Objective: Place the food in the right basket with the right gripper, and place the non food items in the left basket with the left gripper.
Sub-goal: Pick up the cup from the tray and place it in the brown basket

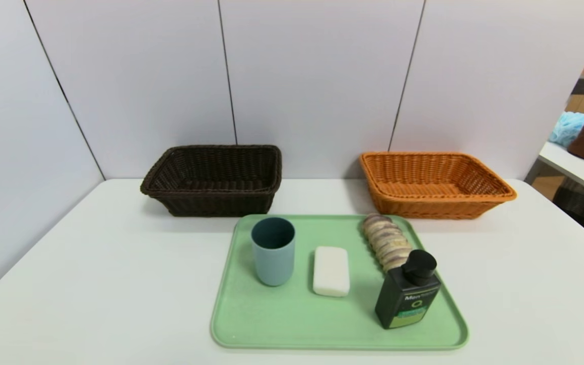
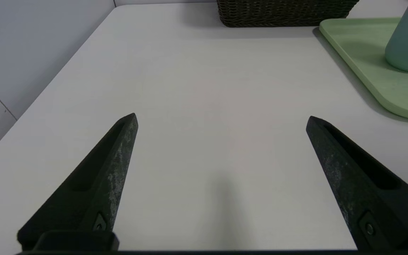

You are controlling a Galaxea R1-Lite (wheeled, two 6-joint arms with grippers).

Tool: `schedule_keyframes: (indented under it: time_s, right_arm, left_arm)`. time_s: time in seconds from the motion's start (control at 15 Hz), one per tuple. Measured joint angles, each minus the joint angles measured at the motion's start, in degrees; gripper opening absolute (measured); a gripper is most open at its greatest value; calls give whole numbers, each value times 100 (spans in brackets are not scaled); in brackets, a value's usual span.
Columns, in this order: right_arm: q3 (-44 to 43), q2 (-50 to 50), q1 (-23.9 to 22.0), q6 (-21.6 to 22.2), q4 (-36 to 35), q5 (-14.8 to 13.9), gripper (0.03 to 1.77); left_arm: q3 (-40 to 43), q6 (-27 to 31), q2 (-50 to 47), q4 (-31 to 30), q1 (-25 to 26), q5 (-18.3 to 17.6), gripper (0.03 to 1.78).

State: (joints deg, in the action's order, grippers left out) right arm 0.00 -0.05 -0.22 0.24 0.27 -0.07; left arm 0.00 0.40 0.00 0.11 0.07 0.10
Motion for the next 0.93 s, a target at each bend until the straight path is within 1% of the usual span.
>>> schedule_keyframes:
  time_s: [0.27,0.4,0.53,0.6,0.67,0.8,0.87,0.93]
  right_arm:
    - [0,0,0,9,-2,-9,170]
    - [0,0,-2,-54,-43,-4,170]
    - [-107,0,-5,-118,-29,12,170]
    - [-247,0,-5,-121,37,21,170]
    - [-424,0,-5,-140,190,26,170]
    - [-823,0,-2,-245,686,37,170]
    - [-1067,2,-2,-294,1070,95,170]
    - [-1306,23,-2,-333,1451,216,170]
  left_arm:
    - [0,54,0,-18,0,-5,169]
    - [-18,56,0,-55,0,0,169]
    - [-278,33,0,-11,-2,-12,169]
    - [-466,22,0,127,0,-20,169]
    - [-683,-11,0,374,0,-28,169]
    - [-1122,-134,2,1190,0,-135,169]
    - [-1369,-166,7,1716,0,-251,169]
    - [-1620,-178,16,2215,0,-360,169]
